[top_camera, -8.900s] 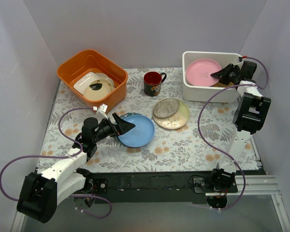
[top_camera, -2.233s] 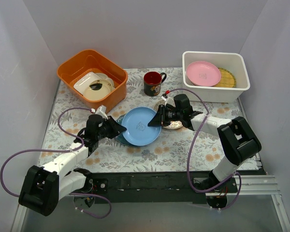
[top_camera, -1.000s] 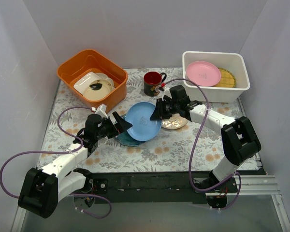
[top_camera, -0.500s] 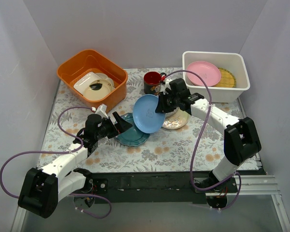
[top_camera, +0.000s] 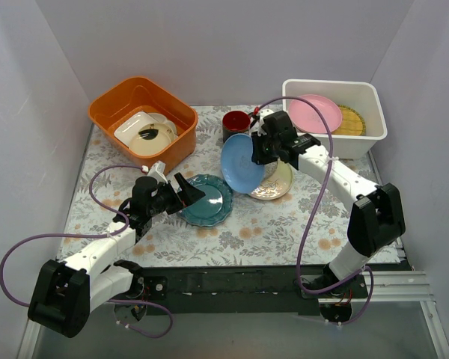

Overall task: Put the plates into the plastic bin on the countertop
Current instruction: Pick up the plate at the center of the board, then place the plate in the plastic bin.

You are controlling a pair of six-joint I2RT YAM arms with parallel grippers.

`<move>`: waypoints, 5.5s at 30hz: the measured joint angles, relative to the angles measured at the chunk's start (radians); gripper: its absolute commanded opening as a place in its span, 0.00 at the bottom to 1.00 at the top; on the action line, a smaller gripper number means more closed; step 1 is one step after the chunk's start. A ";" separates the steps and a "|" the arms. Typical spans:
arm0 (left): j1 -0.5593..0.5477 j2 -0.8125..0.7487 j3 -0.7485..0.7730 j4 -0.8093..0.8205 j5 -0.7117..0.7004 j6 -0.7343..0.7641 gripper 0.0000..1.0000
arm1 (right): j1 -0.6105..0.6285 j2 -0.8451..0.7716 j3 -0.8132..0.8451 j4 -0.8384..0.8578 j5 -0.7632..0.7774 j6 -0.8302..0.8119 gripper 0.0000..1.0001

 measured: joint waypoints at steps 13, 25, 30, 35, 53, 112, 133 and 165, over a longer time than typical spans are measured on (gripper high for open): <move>0.000 0.000 0.000 0.000 0.000 0.000 0.98 | -0.034 -0.014 0.050 -0.066 0.193 -0.072 0.01; 0.000 0.003 0.000 0.000 0.000 0.000 0.98 | -0.089 -0.021 0.118 -0.088 0.280 -0.128 0.01; 0.000 0.008 0.000 0.001 0.000 0.000 0.98 | -0.134 -0.021 0.134 -0.093 0.281 -0.140 0.01; 0.000 0.014 0.000 0.001 0.000 0.000 0.98 | -0.201 -0.021 0.151 -0.094 0.253 -0.140 0.01; 0.000 0.031 0.000 0.001 0.000 0.001 0.98 | -0.563 -0.022 0.166 0.033 -0.294 0.000 0.01; 0.000 0.069 0.015 0.000 0.000 0.031 0.98 | -0.920 0.354 0.126 0.802 -0.876 0.741 0.01; 0.000 0.093 0.015 0.000 0.000 0.042 0.98 | -0.900 0.522 0.318 0.734 -0.780 0.705 0.01; 0.000 0.101 0.032 -0.001 0.000 0.051 0.98 | -0.837 0.589 0.395 0.425 -0.660 0.493 0.62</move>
